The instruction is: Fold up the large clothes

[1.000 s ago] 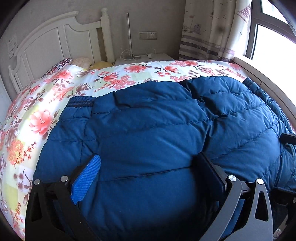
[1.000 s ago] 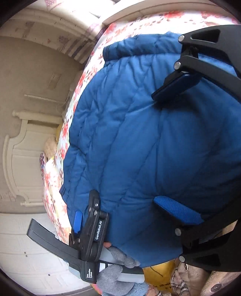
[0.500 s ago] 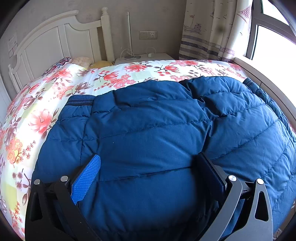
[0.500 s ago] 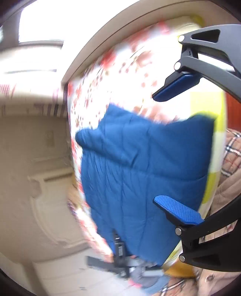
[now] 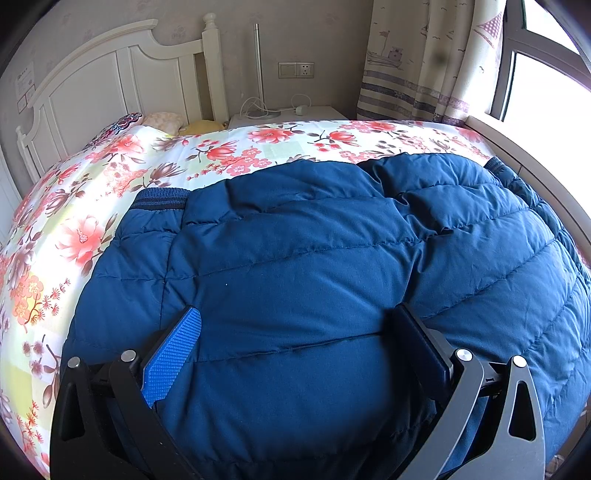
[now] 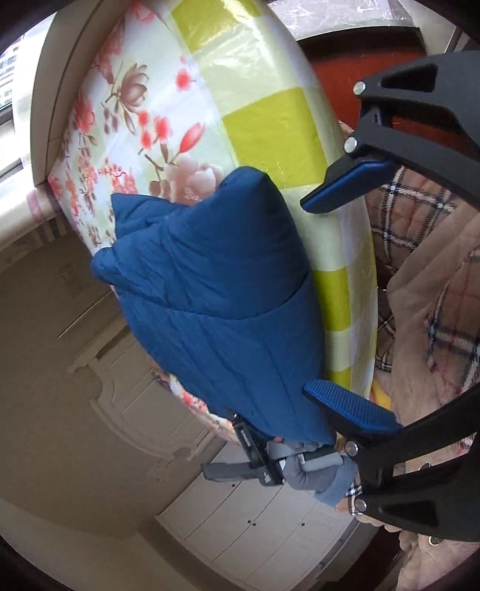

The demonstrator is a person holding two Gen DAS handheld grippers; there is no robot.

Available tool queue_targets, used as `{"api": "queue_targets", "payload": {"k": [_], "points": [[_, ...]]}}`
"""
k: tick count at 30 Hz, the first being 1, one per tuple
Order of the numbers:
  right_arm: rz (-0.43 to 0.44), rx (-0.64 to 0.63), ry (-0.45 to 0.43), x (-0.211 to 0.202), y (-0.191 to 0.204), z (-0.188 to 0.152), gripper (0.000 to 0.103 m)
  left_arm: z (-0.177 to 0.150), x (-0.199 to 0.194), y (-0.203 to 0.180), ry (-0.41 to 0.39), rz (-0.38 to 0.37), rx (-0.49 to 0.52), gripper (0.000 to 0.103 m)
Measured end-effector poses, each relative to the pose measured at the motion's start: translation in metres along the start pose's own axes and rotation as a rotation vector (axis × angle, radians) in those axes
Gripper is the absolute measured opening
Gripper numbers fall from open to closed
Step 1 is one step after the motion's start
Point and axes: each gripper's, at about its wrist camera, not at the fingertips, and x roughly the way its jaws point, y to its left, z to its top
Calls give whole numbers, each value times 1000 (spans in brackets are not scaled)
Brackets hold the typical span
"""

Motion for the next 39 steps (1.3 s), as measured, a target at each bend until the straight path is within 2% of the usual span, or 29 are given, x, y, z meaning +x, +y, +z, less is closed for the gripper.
{"api": "queue_targets", "payload": {"k": [6,9,13,14,15,16,17,18,21,22,23,25,28,29,30,31,32,33,36,37,39], "points": [[-31,-1,-20,29,16,19,93,1,1,-1,4,-10,-7,99],[-34,88,-43,52,18,42,99,1,1,-2,3,-13,-9,99],[-101,159,-121,82,28,64,101,1,1,-1,2,-9,-14,99],[-105,160,-137,87,30,67,97,1,1,0,1,-3,-23,99],[-91,164,-163,90,30,69,72,1,0,2,0,3,-35,99],[-66,183,-189,89,26,68,60,1,0,4,-1,8,-51,99],[-2,206,-220,85,20,66,47,1,0,6,-1,7,-59,99],[48,216,-237,81,15,63,42,2,0,5,2,7,-55,99],[62,164,-263,67,19,55,38,4,-3,-2,24,33,-25,99],[59,140,-272,62,22,53,38,5,-9,-2,23,41,-44,99],[53,111,-280,57,27,51,38,5,-17,-1,7,27,-78,99],[50,65,-296,48,34,49,37,4,-43,-7,-54,-51,-135,99],[74,43,-322,36,38,49,37,-3,-63,-39,-89,-57,-30,99],[81,32,-333,34,42,50,37,-13,-63,-55,-77,-63,25,99],[87,21,-344,31,45,50,36,-26,-54,-73,-30,-57,92,99],[96,13,-355,28,46,52,36,-37,-46,-84,-17,-18,137,99],[109,4,-359,26,48,52,35,-49,-48,-89,-78,25,152,99],[101,-13,-365,25,53,52,35,-55,-53,-87,-95,23,127,99],[80,-34,-371,20,59,57,35,-61,-76,-72,-105,-98,72,99],[74,-37,-373,20,63,60,35,-67,-82,-71,-110,-97,107,99],[45,-84,-378,19,78,63,35,-82,-81,-77,-57,-97,232,99]]}}
